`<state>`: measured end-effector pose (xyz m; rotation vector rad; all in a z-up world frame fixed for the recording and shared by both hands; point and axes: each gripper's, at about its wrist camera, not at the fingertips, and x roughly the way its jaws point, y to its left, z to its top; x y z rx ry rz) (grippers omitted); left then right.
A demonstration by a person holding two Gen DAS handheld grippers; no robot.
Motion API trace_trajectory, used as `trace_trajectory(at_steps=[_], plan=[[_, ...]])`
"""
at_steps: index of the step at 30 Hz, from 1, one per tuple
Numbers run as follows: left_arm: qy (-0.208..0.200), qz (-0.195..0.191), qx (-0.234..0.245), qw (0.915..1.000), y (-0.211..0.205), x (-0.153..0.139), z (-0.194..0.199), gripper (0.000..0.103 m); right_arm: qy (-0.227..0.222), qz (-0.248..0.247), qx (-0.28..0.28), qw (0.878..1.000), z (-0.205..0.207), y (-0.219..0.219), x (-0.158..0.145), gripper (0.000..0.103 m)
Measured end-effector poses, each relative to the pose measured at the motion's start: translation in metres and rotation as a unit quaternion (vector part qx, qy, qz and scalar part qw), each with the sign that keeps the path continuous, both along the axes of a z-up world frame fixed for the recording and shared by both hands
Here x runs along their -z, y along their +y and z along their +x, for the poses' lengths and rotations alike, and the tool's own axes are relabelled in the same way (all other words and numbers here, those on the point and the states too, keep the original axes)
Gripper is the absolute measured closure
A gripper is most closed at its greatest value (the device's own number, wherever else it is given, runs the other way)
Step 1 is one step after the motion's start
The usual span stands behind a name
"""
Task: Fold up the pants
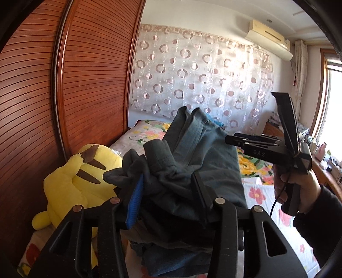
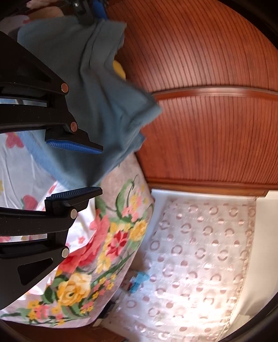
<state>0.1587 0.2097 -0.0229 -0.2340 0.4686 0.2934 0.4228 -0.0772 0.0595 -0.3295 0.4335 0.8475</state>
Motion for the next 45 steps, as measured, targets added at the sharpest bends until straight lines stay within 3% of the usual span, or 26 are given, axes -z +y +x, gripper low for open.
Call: trace_trajectory(at_steps=[9,23,33,35,37,45], plan=[[0.016,0.022,0.012,0.9995,-0.005,-0.003,-0.005,0.056,0.017,0.015,-0.001,1.0,-0.021,0.01,-0.005,0.07],[0.015,0.051,0.026,0.9982,-0.033,-0.015,-0.029,0.055,0.012,0.039,0.004,0.999,-0.087,-0.034,-0.003,0.07],[0.004,0.058,0.047,0.9972,-0.055,-0.022,-0.046,0.056,0.014,0.048,0.036,0.998,-0.131,-0.067,-0.002,0.07],[0.002,0.061,0.056,0.9966,-0.061,-0.022,-0.048,0.063,0.013,0.049,0.046,0.998,-0.138,-0.072,-0.002,0.069],[0.008,0.064,0.063,0.9959,-0.068,-0.022,-0.048,0.081,0.013,0.051,0.052,0.997,-0.149,-0.076,-0.003,0.066],[0.014,0.053,0.102,0.9933,-0.089,-0.022,-0.05,0.086,0.009,0.064,0.084,0.994,-0.188,-0.1,-0.002,0.065]])
